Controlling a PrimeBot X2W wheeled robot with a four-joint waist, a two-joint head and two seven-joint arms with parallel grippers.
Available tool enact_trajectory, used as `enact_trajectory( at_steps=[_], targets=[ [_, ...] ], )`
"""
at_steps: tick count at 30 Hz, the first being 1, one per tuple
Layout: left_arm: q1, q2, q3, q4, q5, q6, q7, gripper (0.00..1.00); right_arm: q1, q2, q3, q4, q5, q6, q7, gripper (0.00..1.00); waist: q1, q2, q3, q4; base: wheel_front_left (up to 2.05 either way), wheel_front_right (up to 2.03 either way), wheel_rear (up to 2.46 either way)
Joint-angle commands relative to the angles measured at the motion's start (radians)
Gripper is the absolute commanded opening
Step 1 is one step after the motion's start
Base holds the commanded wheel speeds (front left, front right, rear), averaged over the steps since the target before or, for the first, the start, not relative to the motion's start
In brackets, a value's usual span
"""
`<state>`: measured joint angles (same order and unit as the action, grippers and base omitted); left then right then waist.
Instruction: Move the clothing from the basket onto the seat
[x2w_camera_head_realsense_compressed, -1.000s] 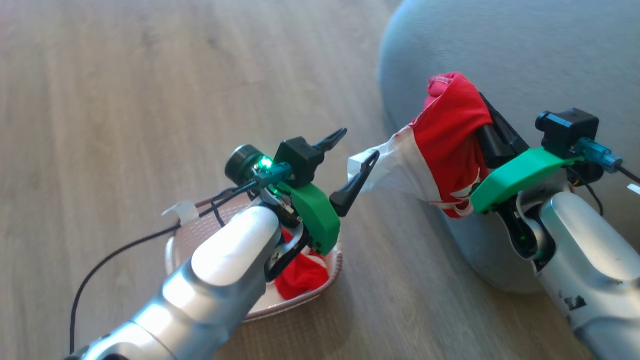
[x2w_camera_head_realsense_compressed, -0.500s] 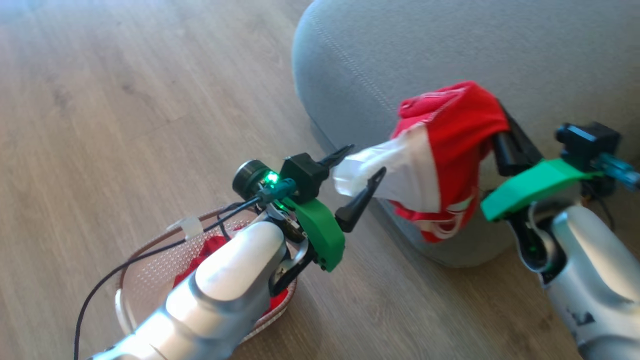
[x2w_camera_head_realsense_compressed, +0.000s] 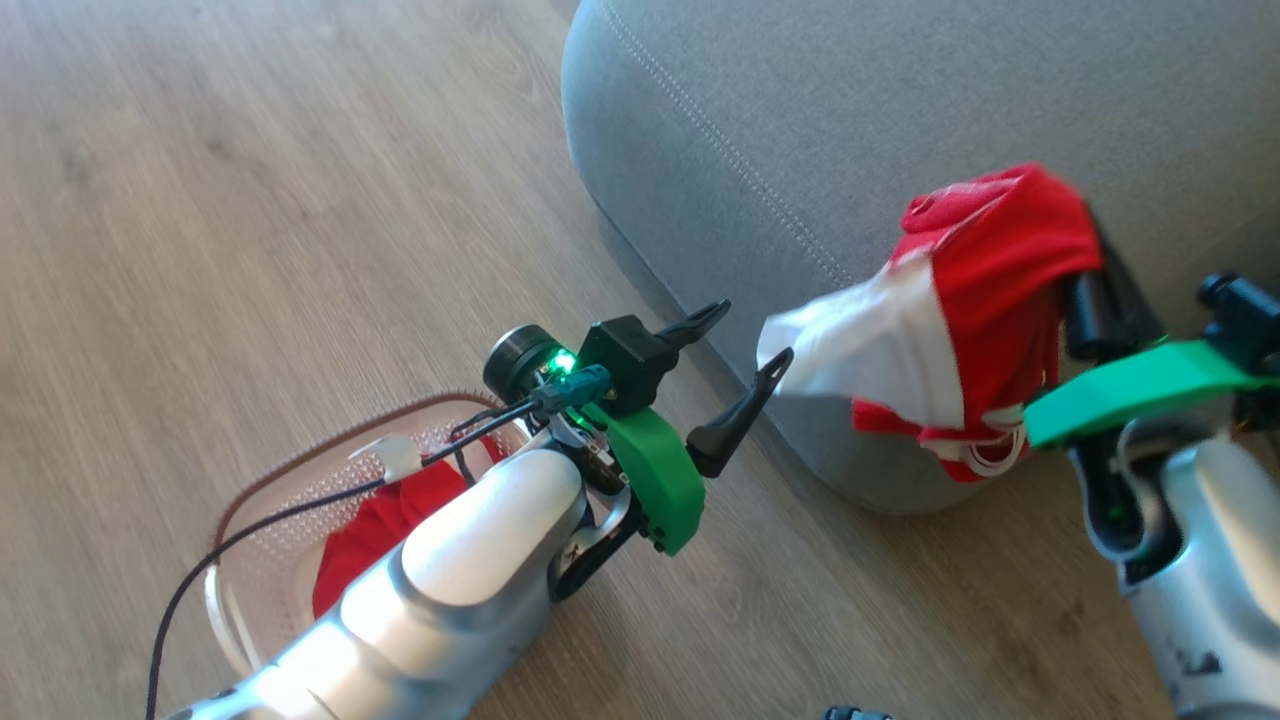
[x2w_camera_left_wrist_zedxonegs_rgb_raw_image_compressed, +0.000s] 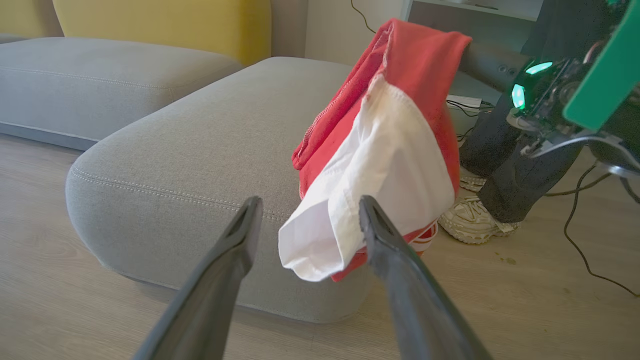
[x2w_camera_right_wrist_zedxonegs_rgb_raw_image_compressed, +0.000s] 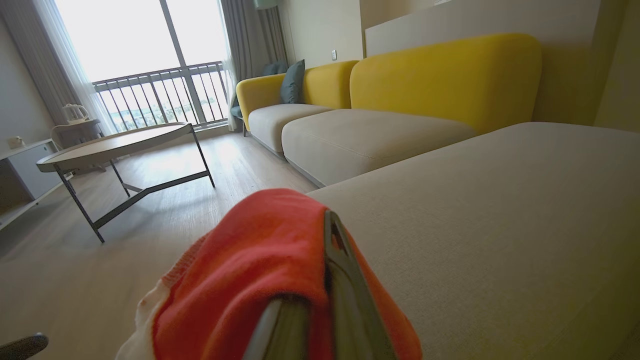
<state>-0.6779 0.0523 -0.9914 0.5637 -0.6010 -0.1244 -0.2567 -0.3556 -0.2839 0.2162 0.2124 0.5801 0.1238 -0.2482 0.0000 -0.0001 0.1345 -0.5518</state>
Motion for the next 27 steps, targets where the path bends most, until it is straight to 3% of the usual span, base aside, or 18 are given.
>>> enact_trajectory(
  at_steps=[1, 9, 27],
  targets=[
    [-0.059, 0.014, 0.026, -0.036, 0.002, -0.006, -0.005, 1.00, -0.059, -0.006, -0.015, -0.032, -0.016, 0.007, -0.014, 0.00, 0.0000, 0.0001, 0.019, 0.001, 0.00, 0.00, 0.00],
    [-0.073, 0.040, 0.022, -0.075, 0.031, -0.006, -0.005, 1.00, -0.219, -0.053, -0.035, 0.050, -0.094, 0.007, -0.014, 0.00, 0.0000, 0.0001, 0.097, 0.017, 0.00, 0.00, 0.00],
    [-0.242, 0.046, -0.089, -0.177, 0.083, -0.006, -0.005, 1.00, -0.645, -0.256, -0.283, 0.286, -0.238, 0.007, -0.014, 0.00, 0.0000, 0.0001, 0.390, 0.195, 0.00, 0.00, 0.00]
  ],
)
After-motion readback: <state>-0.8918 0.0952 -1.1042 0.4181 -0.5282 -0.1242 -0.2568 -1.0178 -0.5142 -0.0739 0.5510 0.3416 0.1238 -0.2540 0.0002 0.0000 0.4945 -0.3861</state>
